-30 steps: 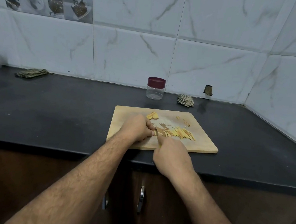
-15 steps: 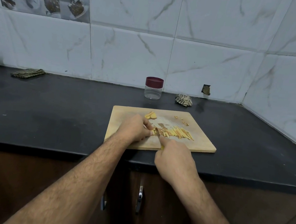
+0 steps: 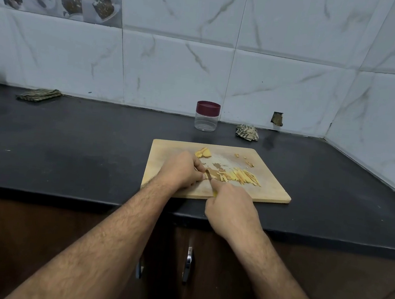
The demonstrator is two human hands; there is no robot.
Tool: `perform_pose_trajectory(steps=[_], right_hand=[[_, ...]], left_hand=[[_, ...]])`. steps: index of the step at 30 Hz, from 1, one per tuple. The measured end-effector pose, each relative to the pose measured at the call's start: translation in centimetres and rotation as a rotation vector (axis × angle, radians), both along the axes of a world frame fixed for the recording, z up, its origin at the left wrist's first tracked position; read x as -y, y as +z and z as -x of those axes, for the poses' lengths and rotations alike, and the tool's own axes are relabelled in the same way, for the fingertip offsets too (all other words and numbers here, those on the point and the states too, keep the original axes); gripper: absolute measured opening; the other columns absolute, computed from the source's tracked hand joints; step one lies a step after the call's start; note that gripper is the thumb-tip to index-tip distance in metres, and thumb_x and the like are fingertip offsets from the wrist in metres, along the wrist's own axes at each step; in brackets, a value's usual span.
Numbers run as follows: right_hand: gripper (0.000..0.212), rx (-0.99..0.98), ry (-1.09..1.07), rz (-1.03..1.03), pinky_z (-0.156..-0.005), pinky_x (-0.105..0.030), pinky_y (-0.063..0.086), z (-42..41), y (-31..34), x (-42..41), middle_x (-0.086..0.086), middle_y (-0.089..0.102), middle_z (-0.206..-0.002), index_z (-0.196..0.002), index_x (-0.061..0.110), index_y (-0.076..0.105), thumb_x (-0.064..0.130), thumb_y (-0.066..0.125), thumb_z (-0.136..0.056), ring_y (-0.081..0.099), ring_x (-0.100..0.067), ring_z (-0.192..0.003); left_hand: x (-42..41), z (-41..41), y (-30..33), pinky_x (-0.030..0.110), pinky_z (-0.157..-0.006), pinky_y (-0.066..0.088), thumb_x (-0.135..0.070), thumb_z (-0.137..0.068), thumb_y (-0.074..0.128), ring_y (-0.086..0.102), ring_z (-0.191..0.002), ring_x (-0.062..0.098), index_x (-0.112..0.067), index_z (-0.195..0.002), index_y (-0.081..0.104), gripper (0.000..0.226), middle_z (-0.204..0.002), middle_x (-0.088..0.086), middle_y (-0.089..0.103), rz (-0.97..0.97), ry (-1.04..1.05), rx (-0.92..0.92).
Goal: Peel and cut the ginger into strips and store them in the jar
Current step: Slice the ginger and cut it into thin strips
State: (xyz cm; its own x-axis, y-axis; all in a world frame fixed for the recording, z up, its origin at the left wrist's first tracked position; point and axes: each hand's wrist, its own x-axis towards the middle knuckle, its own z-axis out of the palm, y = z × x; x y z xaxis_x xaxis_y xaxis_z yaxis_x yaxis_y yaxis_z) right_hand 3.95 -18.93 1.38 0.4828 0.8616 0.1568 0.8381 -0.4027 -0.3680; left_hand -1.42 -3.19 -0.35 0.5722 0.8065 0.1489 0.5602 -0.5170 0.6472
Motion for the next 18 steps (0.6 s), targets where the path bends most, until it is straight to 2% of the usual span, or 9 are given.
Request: perform_pose_trajectory(steps=[4,8,10,15,18], right_hand=[[0.047,-0.009,-0.002,0.025,-0.085,-0.034,0.048,0.0,0.3,-0.8,-0.004,0.059,-0.127,-0.141,0.026,0.049,0.016,0.044,-0.096,0.054,-0.024,-0.116],[0.038,0.014,0.010,0.035,-0.071,-0.031,0.043,0.1,0.1,-0.5,-0.003,0.061,-0.112,-0.129,0.025,0.054,0.014,0.045,-0.094,0.055,-0.023,-0.099],[0.041,0.024,0.011,0.052,-0.068,-0.031,0.044,0.1,-0.3,0.4,0.000,0.059,-0.105,-0.132,0.027,0.052,0.014,0.045,-0.093,0.053,-0.020,-0.092],[0.051,-0.009,0.005,0.032,-0.076,-0.034,0.053,0.1,-0.2,1.7,-0.001,0.061,-0.114,-0.144,0.030,0.044,0.017,0.043,-0.094,0.056,-0.021,-0.102],[0.049,-0.026,-0.013,-0.002,-0.081,-0.036,0.055,0.2,0.3,1.6,-0.002,0.061,-0.120,-0.142,0.028,0.047,0.017,0.042,-0.095,0.056,-0.021,-0.103]], left_hand=[[0.0,0.0,0.1,0.027,-0.064,0.053,-0.023,-0.085,0.075,0.059,-0.058,0.012,-0.024,-0.090,0.075,0.005,-0.063,-0.011,0.063,0.016,0.009,0.007],[0.1,0.0,0.1,0.024,-0.058,0.049,-0.023,-0.086,0.074,0.058,-0.057,0.011,-0.025,-0.089,0.075,0.003,-0.063,-0.010,0.063,0.023,0.013,0.004],[0.0,0.0,0.2,0.025,-0.061,0.050,-0.024,-0.086,0.074,0.056,-0.055,0.010,-0.025,-0.089,0.076,0.003,-0.062,-0.009,0.063,0.012,0.014,0.002],[0.0,0.0,0.0,0.031,-0.067,0.056,-0.026,-0.084,0.076,0.059,-0.057,0.011,-0.026,-0.092,0.074,0.008,-0.069,-0.005,0.067,0.002,0.013,0.016],[0.0,0.0,-0.1,0.031,-0.067,0.055,-0.025,-0.084,0.076,0.059,-0.057,0.011,-0.026,-0.090,0.073,0.007,-0.069,-0.005,0.067,0.003,0.022,0.016]])
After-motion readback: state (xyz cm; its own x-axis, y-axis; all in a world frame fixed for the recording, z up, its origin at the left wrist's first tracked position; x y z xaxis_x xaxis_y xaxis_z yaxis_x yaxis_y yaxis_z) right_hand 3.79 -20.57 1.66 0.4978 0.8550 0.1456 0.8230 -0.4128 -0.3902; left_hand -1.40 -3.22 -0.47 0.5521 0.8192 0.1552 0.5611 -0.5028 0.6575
